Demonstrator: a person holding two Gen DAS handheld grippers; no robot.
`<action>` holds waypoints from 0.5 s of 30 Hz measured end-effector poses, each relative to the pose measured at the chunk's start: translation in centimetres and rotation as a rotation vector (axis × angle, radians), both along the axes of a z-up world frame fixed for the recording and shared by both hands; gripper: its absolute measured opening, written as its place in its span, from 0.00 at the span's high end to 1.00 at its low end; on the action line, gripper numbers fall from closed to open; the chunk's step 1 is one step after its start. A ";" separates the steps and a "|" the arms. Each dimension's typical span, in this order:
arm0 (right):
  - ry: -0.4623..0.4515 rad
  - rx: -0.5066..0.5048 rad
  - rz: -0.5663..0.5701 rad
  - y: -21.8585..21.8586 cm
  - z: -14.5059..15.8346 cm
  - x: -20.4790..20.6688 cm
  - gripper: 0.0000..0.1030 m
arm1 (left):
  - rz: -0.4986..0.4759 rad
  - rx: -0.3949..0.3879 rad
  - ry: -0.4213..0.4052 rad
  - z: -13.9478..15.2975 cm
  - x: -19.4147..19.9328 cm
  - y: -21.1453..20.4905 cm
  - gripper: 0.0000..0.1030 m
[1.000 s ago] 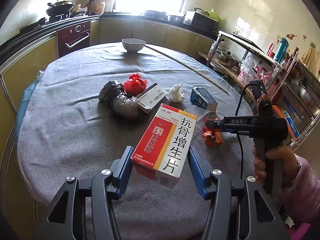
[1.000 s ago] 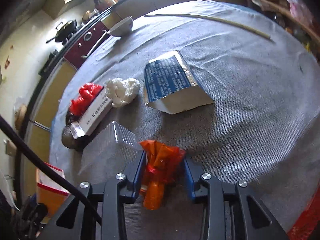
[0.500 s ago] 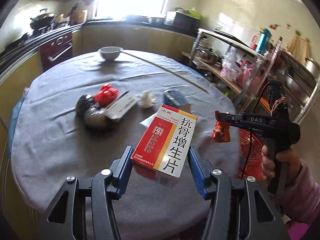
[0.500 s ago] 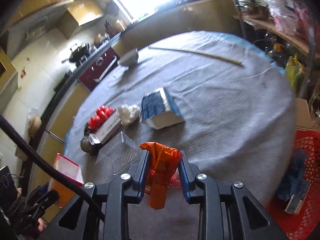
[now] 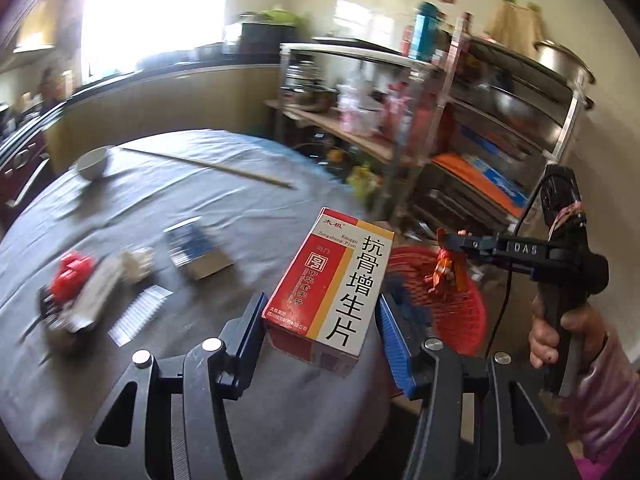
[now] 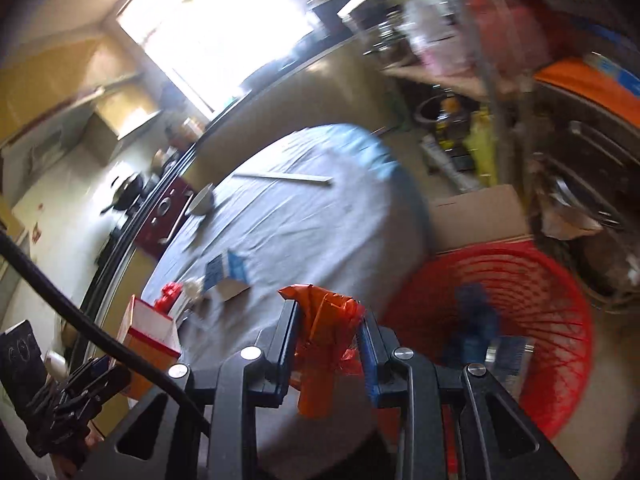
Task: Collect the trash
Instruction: 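Carry both items over the red basket and open both tools to drop them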
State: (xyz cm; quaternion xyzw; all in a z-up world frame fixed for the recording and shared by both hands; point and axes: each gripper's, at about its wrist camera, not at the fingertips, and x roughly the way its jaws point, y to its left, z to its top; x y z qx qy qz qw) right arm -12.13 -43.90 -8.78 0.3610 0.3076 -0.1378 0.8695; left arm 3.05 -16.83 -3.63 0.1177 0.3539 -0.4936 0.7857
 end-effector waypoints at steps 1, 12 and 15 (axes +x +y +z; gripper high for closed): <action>0.000 0.001 -0.014 -0.6 -0.1 -0.7 0.70 | -0.019 0.000 0.004 0.0 -0.3 -1.1 0.45; 0.019 0.067 -0.128 -4.8 -2.2 -6.5 0.62 | -0.158 0.066 0.054 -2.0 -3.3 -11.0 0.39; 0.006 0.111 -0.139 -5.6 -2.6 -6.8 0.35 | -0.146 0.079 0.045 -2.5 -3.3 -10.9 0.36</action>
